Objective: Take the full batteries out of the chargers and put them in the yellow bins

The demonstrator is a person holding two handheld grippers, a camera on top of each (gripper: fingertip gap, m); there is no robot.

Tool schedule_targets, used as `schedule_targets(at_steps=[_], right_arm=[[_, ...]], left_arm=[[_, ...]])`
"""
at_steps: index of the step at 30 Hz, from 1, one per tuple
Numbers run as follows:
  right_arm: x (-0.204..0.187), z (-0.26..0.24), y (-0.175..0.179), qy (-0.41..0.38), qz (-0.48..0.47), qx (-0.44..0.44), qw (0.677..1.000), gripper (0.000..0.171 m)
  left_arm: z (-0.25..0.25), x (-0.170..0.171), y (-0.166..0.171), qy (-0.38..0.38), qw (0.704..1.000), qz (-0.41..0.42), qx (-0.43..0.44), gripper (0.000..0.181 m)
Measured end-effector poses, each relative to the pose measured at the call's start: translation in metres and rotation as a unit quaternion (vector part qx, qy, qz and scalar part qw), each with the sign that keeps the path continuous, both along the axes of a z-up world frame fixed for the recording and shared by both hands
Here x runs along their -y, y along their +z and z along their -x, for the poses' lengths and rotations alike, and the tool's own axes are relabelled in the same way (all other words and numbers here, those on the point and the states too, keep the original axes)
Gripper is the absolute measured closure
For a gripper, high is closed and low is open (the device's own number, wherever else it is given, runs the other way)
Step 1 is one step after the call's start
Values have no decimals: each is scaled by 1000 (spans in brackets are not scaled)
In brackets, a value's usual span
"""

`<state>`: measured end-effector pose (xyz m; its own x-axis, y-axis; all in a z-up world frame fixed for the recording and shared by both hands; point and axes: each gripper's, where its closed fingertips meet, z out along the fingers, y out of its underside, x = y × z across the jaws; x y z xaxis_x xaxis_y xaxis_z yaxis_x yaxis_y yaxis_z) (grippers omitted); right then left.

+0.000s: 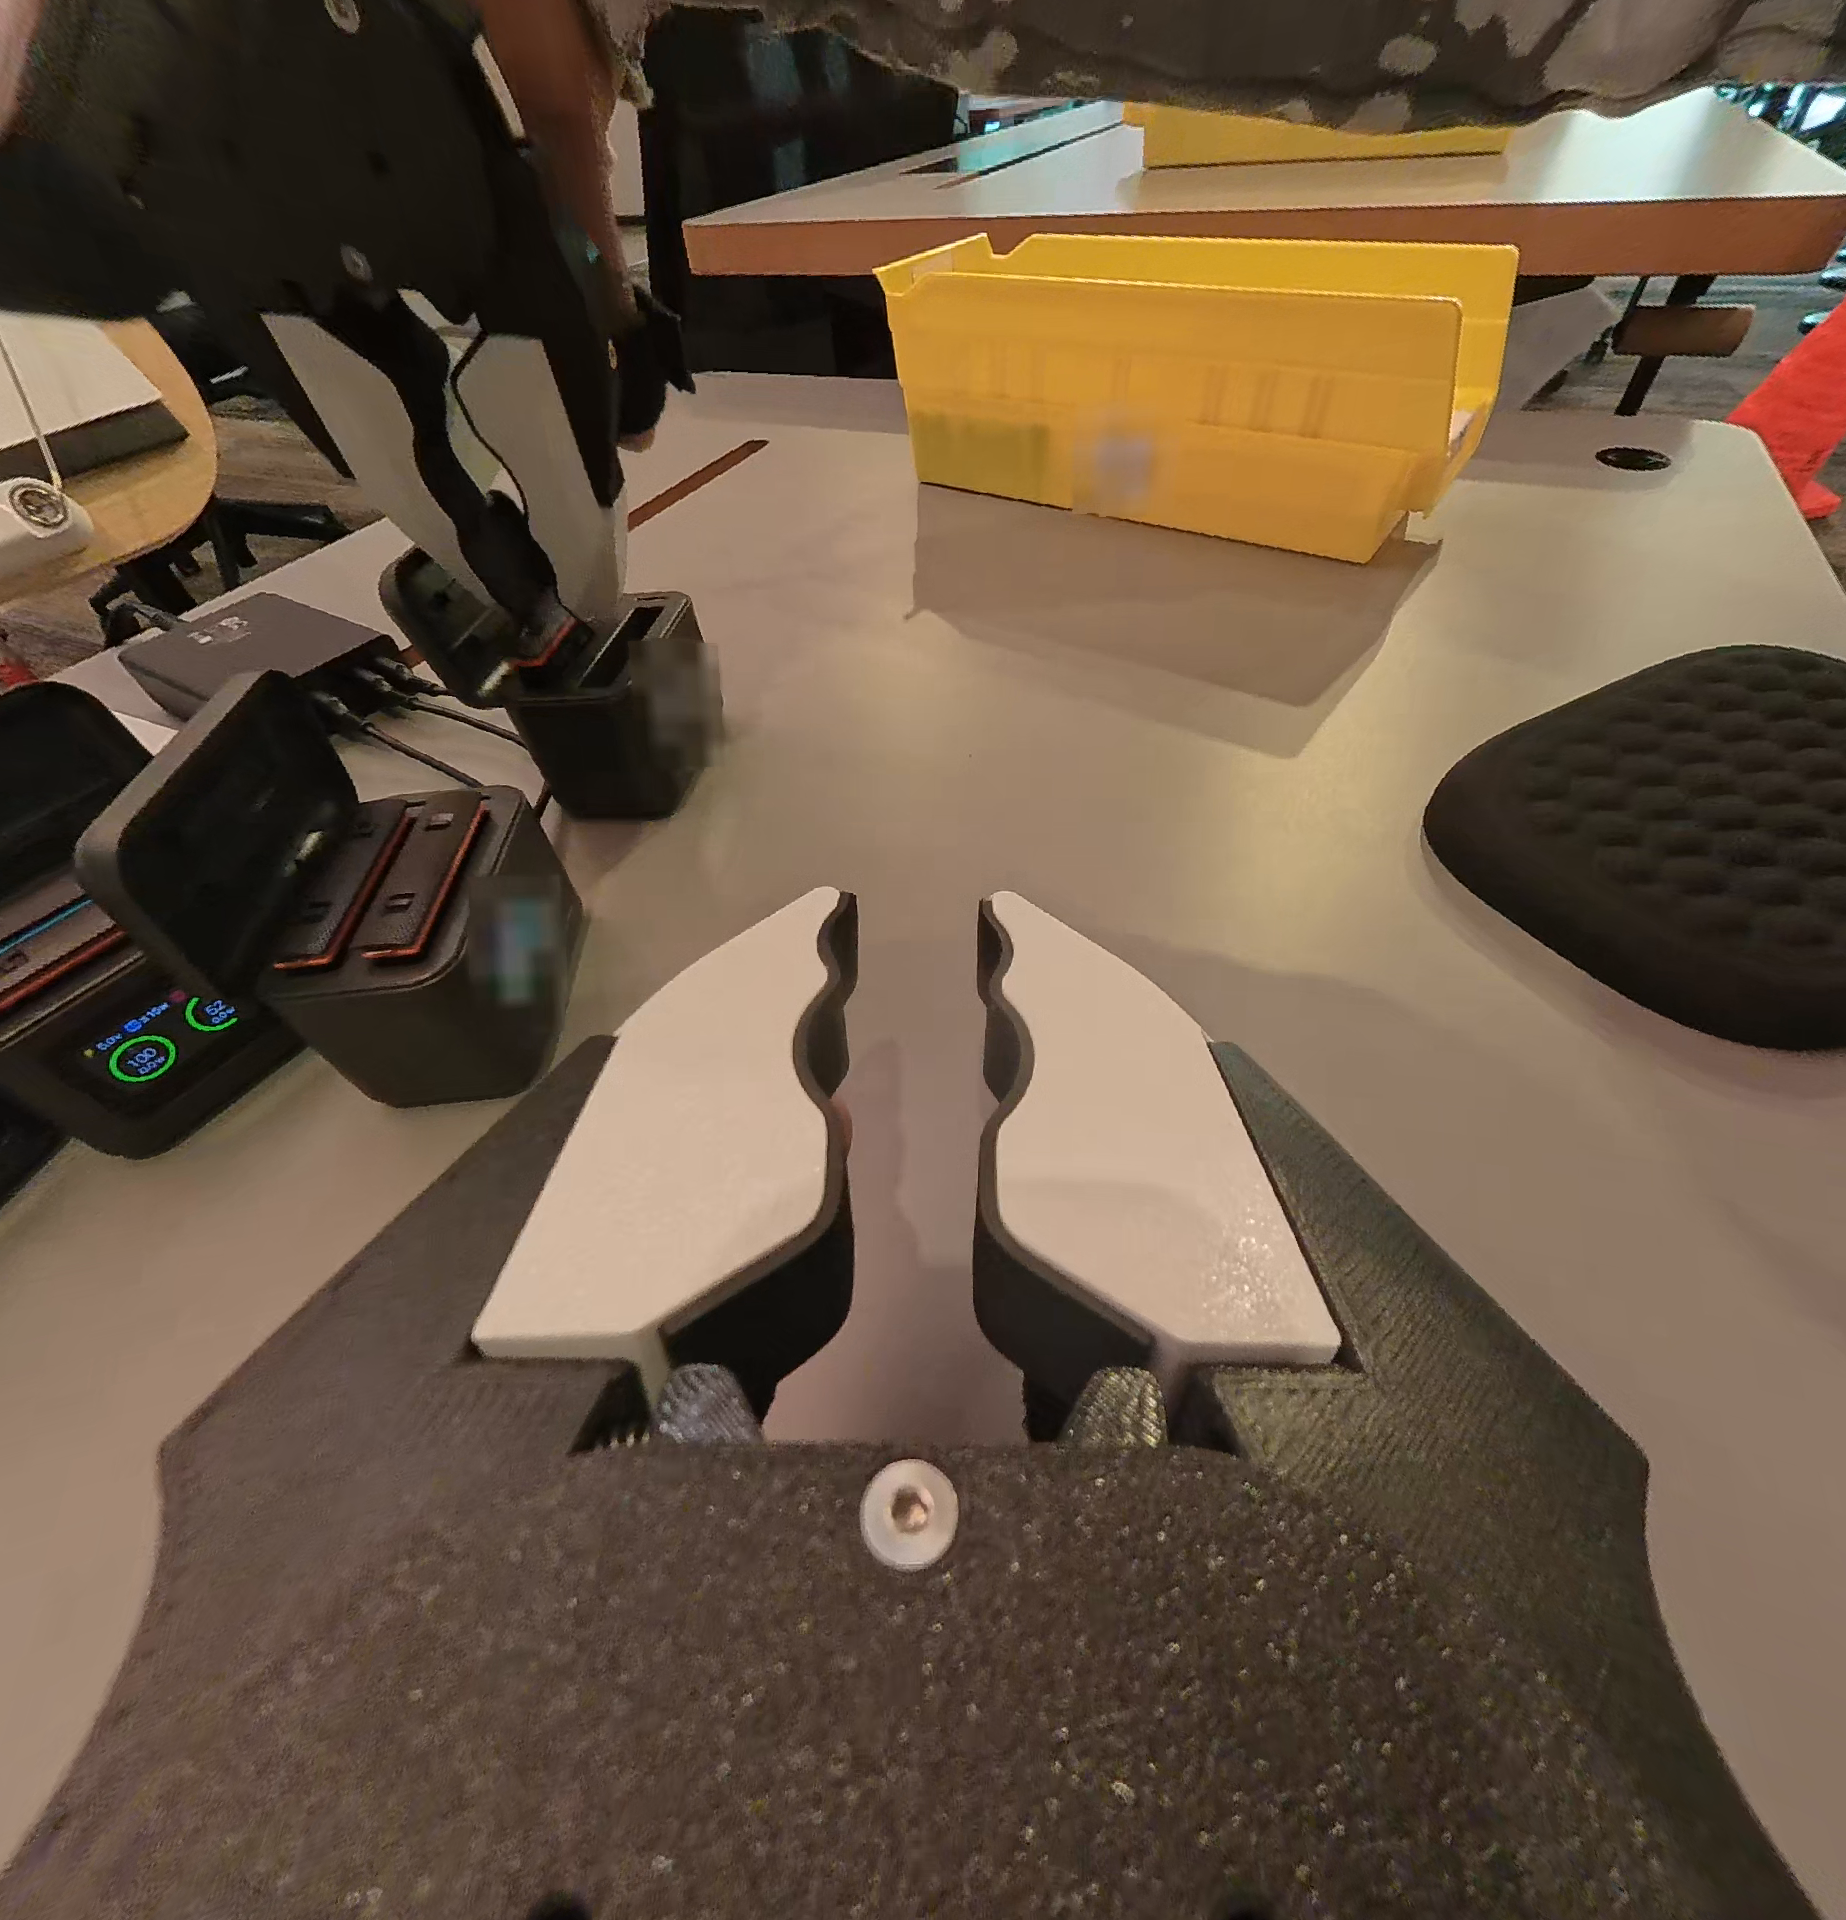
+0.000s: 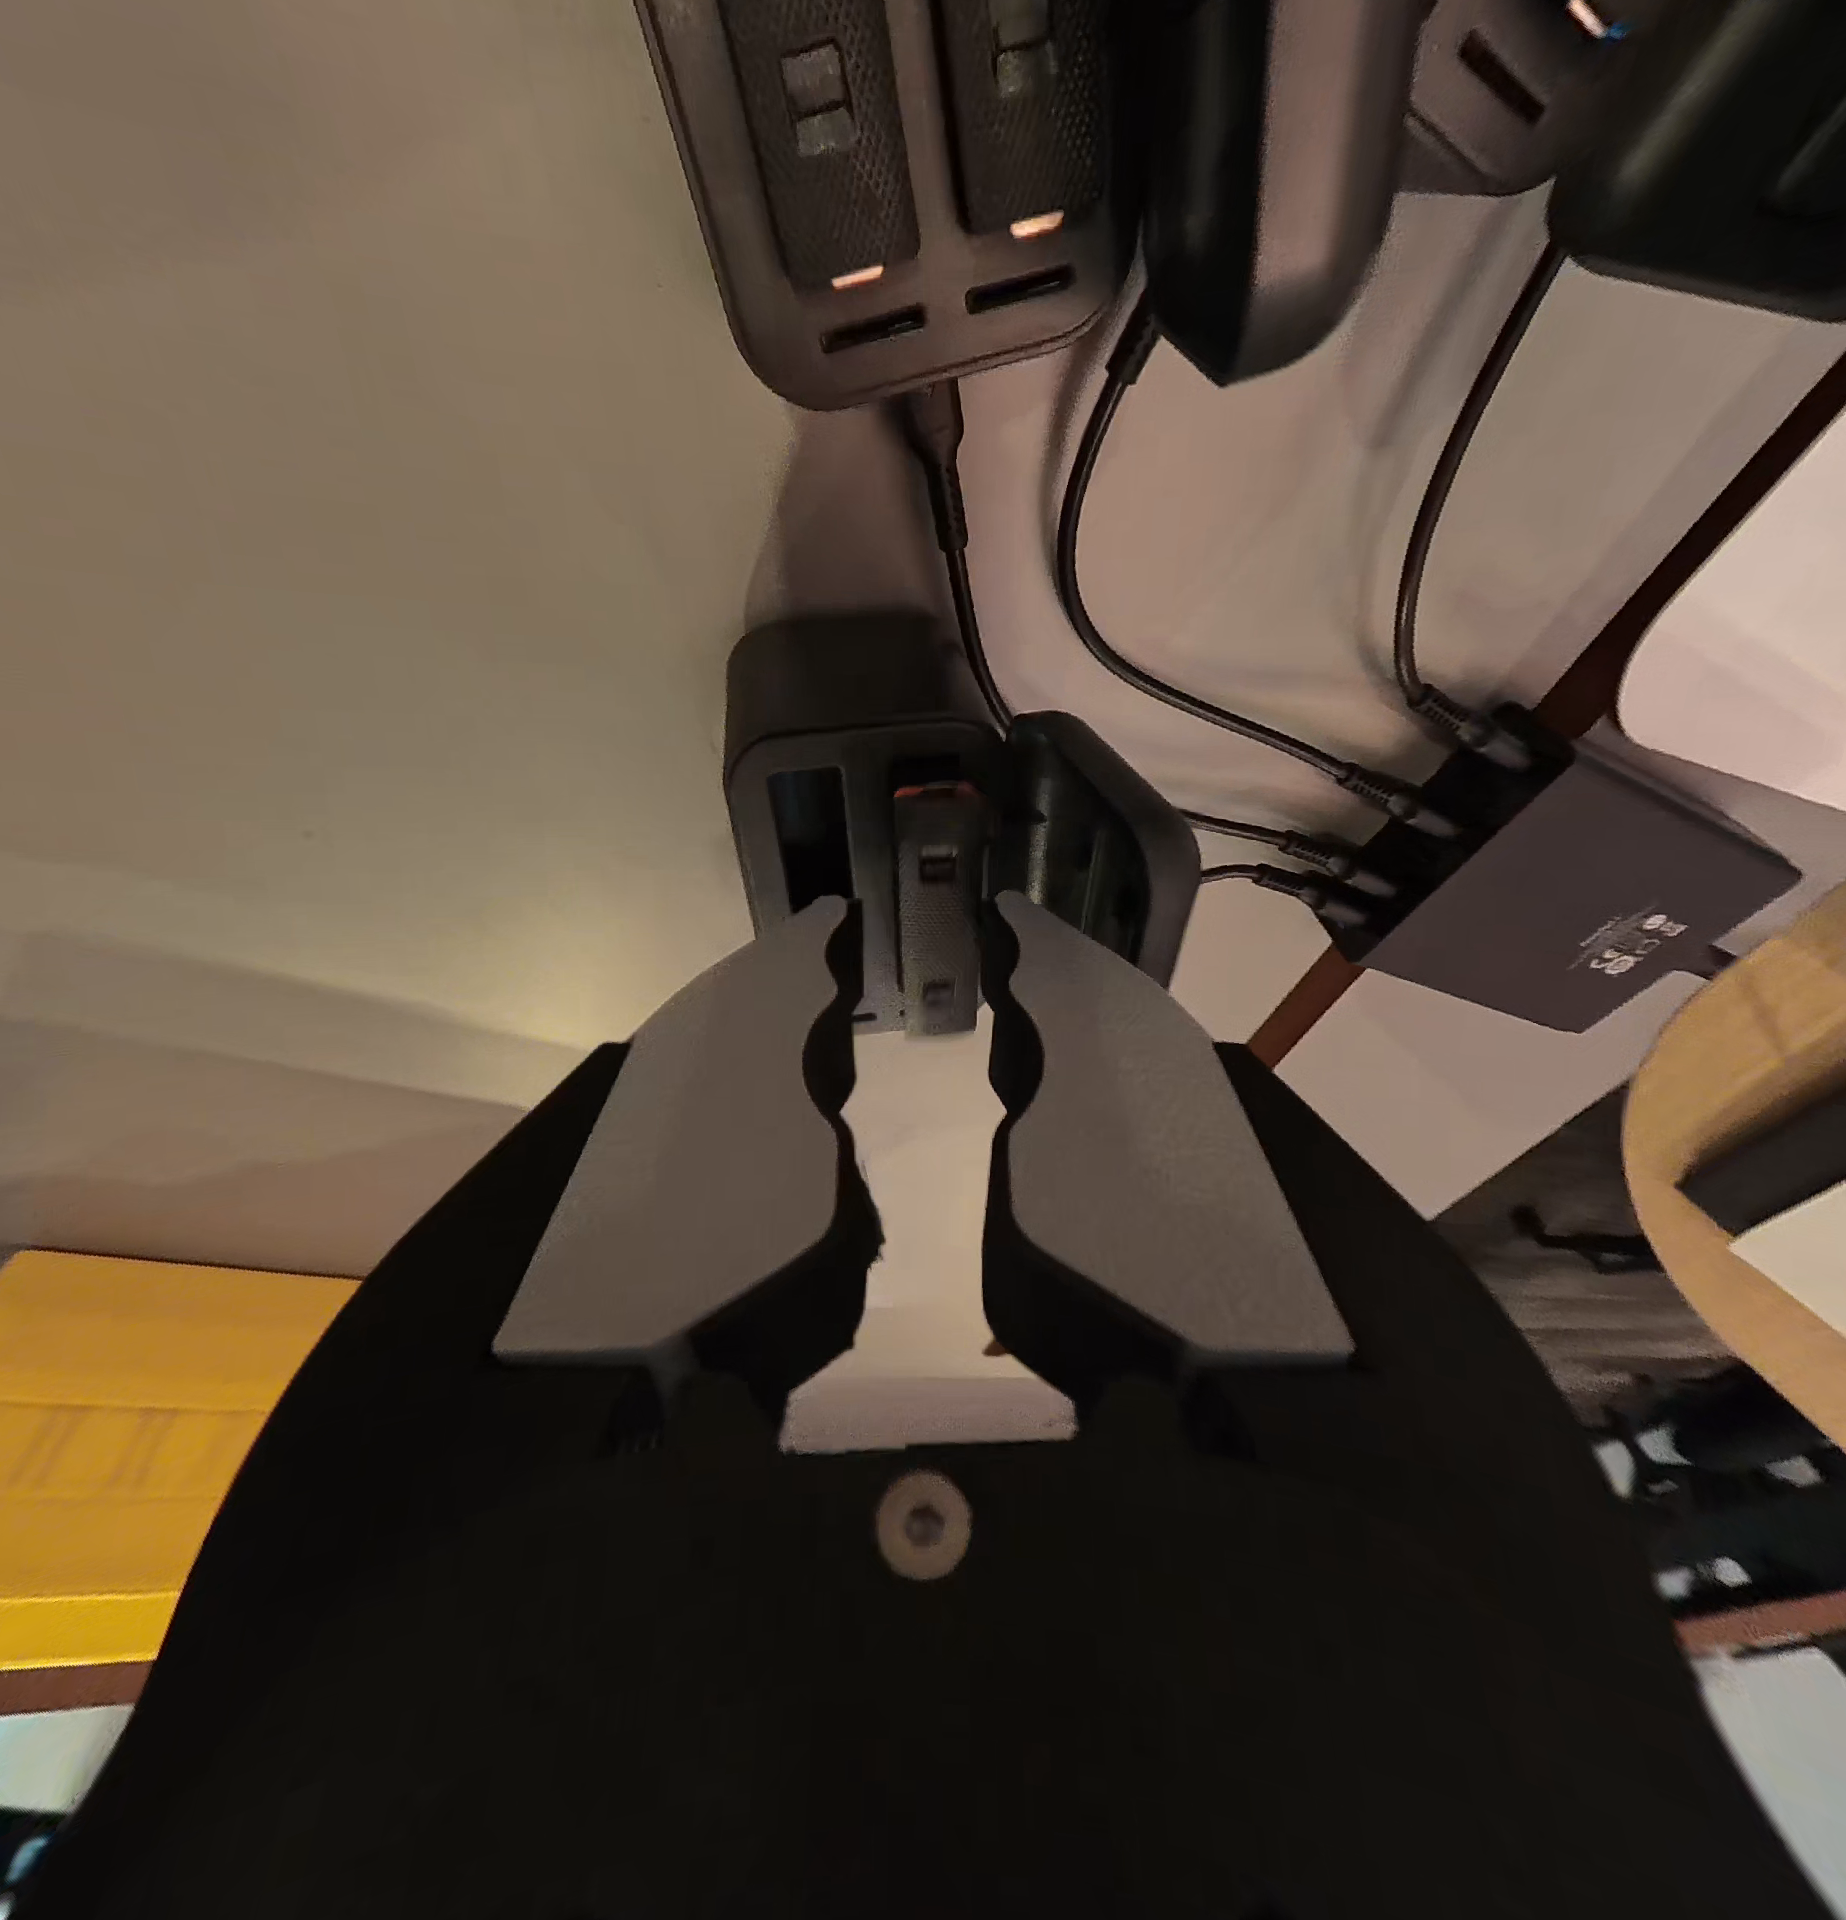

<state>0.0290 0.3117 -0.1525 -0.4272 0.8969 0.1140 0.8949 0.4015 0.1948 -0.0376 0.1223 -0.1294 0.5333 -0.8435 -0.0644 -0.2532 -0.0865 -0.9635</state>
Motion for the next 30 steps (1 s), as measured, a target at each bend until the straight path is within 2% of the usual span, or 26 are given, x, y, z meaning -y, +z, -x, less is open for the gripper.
schedule_targets(at_steps=[5, 10, 15, 24, 30], right_arm=[[2, 1, 11, -26, 19, -49, 998, 152], [-1, 4, 9, -37, 23, -100, 994, 171], [-3, 3, -1, -45, 21, -113, 992, 171], [-2, 3, -2, -61, 50, -118, 990, 171], [-2, 3, -2, -65, 35, -120, 990, 171]], left_arm=[[-2, 2, -2, -5, 1000, -1, -7, 160], [-3, 3, -3, -6, 1000, -2, -11, 160], [-3, 3, -3, -6, 1000, -3, -13, 160], [-6, 4, -5, -11, 1000, 3, -11, 160], [-5, 2, -3, -6, 1000, 1, -9, 160]])
